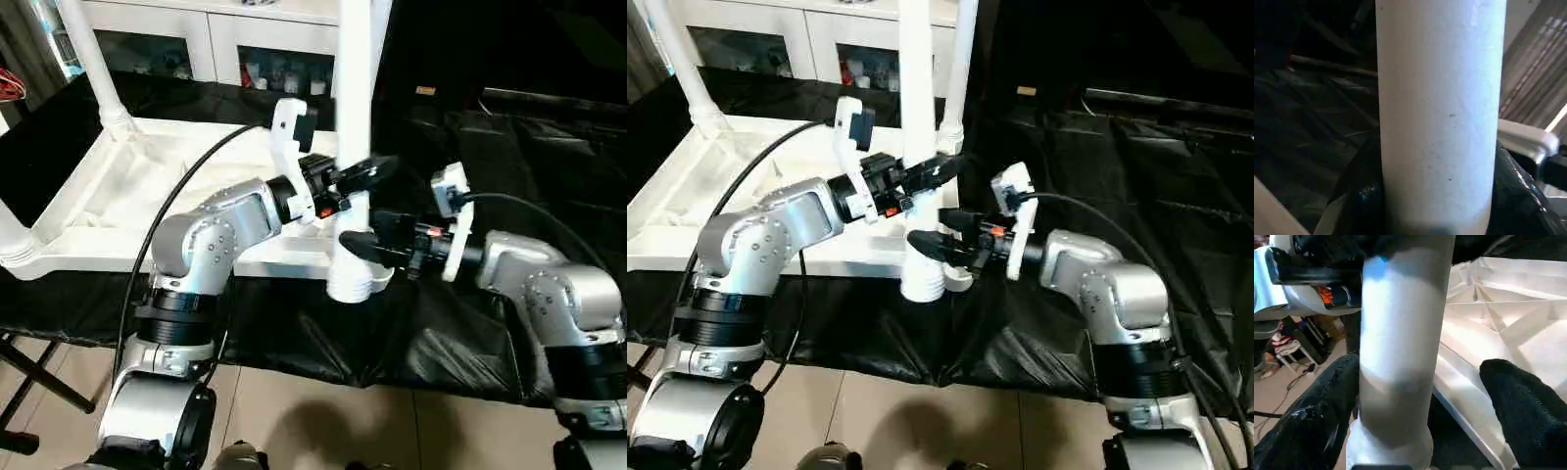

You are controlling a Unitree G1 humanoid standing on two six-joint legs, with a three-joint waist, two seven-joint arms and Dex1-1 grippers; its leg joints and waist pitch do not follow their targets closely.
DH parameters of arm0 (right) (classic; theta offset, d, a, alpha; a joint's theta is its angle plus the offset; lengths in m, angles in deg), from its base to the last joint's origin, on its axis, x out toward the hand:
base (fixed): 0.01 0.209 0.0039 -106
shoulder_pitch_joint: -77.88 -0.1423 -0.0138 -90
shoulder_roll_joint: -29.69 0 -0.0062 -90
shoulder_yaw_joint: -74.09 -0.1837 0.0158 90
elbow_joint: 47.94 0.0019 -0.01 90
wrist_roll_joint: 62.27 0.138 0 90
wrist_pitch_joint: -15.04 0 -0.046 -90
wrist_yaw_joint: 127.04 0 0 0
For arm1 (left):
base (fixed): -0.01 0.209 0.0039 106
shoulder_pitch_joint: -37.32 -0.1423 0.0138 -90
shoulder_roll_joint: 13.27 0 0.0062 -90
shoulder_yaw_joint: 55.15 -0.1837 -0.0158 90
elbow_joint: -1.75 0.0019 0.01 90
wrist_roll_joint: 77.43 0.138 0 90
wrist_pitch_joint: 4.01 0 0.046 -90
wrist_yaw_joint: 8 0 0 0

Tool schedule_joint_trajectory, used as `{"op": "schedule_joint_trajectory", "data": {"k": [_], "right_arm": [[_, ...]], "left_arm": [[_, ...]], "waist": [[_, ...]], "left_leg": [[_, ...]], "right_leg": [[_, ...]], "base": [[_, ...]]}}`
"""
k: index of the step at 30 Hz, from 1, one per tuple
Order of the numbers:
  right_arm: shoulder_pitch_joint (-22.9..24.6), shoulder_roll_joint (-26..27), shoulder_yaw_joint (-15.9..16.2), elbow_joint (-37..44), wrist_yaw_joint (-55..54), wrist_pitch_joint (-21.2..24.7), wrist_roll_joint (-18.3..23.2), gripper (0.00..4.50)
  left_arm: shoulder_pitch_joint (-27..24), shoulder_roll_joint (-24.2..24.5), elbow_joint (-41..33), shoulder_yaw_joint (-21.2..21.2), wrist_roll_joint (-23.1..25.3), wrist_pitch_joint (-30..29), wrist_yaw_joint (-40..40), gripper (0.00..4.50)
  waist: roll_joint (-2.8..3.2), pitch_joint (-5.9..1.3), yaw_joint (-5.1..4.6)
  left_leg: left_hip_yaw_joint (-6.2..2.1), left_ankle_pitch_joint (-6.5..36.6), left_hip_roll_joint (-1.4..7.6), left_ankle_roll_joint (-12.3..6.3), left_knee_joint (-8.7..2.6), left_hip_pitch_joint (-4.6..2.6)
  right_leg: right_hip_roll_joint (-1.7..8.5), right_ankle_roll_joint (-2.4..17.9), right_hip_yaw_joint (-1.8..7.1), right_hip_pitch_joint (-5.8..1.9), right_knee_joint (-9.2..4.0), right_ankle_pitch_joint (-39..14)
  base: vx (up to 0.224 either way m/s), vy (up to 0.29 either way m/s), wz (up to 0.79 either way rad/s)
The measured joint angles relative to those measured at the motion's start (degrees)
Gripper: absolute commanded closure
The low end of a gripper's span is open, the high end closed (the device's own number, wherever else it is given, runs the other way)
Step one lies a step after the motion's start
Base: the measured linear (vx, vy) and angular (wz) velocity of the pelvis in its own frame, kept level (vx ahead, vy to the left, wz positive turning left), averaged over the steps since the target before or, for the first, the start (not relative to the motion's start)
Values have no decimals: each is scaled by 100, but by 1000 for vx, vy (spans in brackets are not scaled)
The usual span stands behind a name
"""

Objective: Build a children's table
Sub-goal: Pick table leg

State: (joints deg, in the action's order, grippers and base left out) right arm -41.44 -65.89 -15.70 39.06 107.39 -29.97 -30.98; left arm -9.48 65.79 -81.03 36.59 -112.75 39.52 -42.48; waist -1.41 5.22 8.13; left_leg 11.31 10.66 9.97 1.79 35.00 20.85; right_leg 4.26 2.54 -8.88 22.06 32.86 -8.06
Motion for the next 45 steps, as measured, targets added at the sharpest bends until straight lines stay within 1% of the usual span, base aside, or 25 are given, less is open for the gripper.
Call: {"op": "schedule_joint_trajectory", "data": {"k": [3,6,7,9,14,15,16,20,23,25,29,30,31,32,34,37,41,45], "right_arm": [[-46,-136,94,-55,356,114,106,27],[-115,-233,215,-53,632,131,194,27],[-116,-235,232,-53,675,131,202,53],[-116,-234,275,-52,765,131,226,60],[-115,-234,300,8,908,252,348,115],[-115,-235,309,16,940,276,392,115],[-115,-235,321,23,972,314,419,139],[-97,-261,402,71,1074,393,511,153],[-87,-272,412,83,1101,438,527,191],[-65,-269,412,129,1096,438,536,196],[-48,-178,412,186,972,433,533,234],[-27,-150,411,186,924,417,525,236],[-6,-119,406,186,866,390,523,241],[7,-53,404,183,723,353,488,254],[14,121,350,161,363,282,377,256],[13,499,204,154,-312,47,174,259],[13,811,125,155,-984,-80,-61,259],[12,878,118,154,-1195,-81,-166,259]], "left_arm": [[-34,79,-120,-70,-187,-118,-364,257],[-63,146,-309,-132,-336,-210,-699,257],[-64,151,-348,-157,-338,-216,-745,257],[-66,150,-369,-174,-377,-229,-806,257],[-85,155,-369,-169,-457,-257,-911,259],[-85,146,-369,-170,-495,-265,-922,259],[-85,134,-372,-171,-525,-268,-947,259],[-85,122,-373,-177,-561,-300,-1016,259],[-87,122,-373,-180,-561,-314,-1041,259],[-93,126,-373,-180,-560,-313,-1040,259],[-108,158,-373,-163,-555,-293,-1026,259],[-120,163,-373,-164,-551,-276,-1016,224],[-140,166,-373,-161,-543,-249,-991,203],[-173,159,-373,-160,-487,-190,-909,189],[-179,78,-371,-142,-339,-82,-644,180],[-129,-192,-309,35,-16,258,78,146],[65,-427,-218,86,349,495,930,141],[124,-503,-189,113,468,519,1228,141]], "waist": [[0,0,2],[-1,0,1],[-1,0,0],[-1,0,1],[-1,0,2],[-1,0,3],[-1,0,4],[-1,0,1],[-1,0,1],[-2,-1,1],[-3,-1,-1],[-4,-2,-1],[-4,-2,-1],[-4,-2,-1],[-5,-2,-3],[-7,-3,-3],[-10,-5,-7],[-10,-5,-6]], "left_leg": [[1,0,0,0,0,2],[1,0,0,0,0,0],[1,0,0,0,0,0],[1,0,0,0,3,0],[1,0,0,0,7,1],[0,0,0,0,7,1],[1,0,0,-1,7,1],[0,0,0,-1,7,1],[0,0,0,0,7,1],[1,0,0,0,7,1],[0,0,0,0,7,1],[0,0,0,0,7,1],[1,0,0,0,7,1],[0,0,0,0,7,1],[0,0,0,0,8,1],[0,-1,0,2,8,2],[-1,0,0,1,8,6],[0,0,0,1,7,13]], "right_leg": [[1,-1,0,1,0,-1],[1,0,0,1,3,-4],[1,1,0,1,4,-4],[2,0,-1,1,6,-4],[3,0,-1,1,6,-4],[3,0,-1,1,7,-4],[3,0,-1,1,7,-4],[3,-1,-1,1,7,-5],[3,-1,-1,1,7,-5],[3,-1,-1,1,7,-5],[3,-2,-2,1,7,-5],[3,-2,-1,1,7,-6],[3,-2,-2,1,7,-6],[3,-2,-1,1,7,-5],[3,-2,-2,1,7,-5],[4,-2,-2,1,8,-5],[5,-5,-3,2,7,-7],[5,-7,-3,10,7,-8]], "base": [[0,0,0],[0,0,0],[0,0,0],[0,0,0],[0,0,0],[0,0,0],[0,0,0],[0,0,0],[0,0,0],[0,0,0],[0,0,0],[0,0,0],[0,0,0],[0,0,0],[0,0,0],[0,0,0],[0,0,0],[0,0,0]]}}
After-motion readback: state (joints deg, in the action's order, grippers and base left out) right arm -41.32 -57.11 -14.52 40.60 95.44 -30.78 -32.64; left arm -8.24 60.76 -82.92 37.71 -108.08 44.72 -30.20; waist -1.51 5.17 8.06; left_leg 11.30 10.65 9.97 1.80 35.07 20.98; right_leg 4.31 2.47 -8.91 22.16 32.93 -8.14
